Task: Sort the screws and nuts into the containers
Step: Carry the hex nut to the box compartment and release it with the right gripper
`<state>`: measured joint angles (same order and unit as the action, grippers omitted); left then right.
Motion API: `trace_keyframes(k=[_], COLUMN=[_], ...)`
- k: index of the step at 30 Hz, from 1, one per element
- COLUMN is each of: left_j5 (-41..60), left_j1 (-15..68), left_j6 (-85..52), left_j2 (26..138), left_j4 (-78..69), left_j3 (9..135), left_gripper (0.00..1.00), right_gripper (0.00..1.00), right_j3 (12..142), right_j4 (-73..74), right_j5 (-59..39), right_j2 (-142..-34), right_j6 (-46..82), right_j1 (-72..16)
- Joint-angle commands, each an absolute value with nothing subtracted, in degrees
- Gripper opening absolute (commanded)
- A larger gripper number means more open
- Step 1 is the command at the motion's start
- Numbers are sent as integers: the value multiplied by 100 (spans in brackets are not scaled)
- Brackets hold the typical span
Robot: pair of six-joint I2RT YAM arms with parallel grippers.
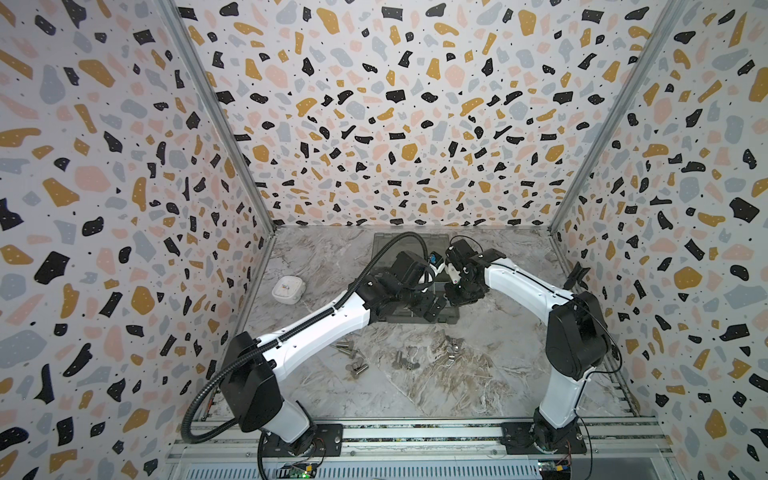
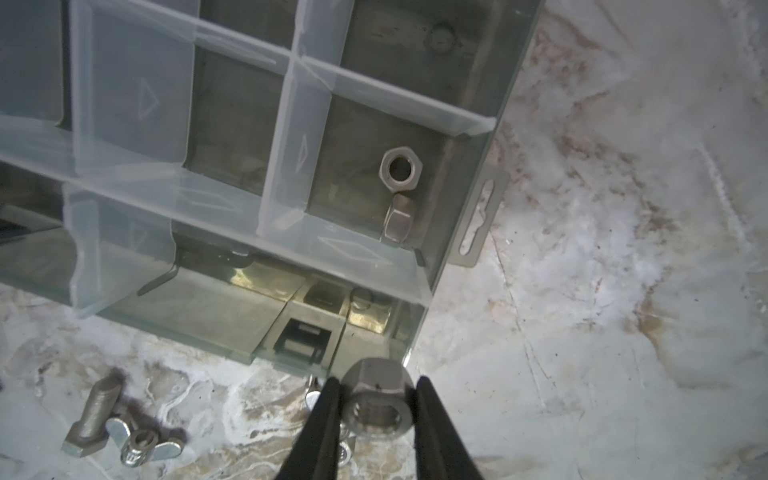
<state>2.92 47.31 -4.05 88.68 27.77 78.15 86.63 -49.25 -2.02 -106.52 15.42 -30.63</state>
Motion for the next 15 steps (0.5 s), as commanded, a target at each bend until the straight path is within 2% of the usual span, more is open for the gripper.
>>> trace_keyframes(k=[1, 15], left_j5=[429, 551], left_j1=[4672, 4431], left_j6=[-222, -188], left_j2=[8959, 9054], left_j4=[2915, 3051], left_j3=[8071, 8187], left_gripper=[100, 100], right_gripper=[21, 23], right_j3=[9108, 9794], right_j4=[-4826, -4729], right_j5=[-290, -619], right_j2=[-10720, -11502], right_j6=[1429, 1393], right_j1=[-3021, -2737])
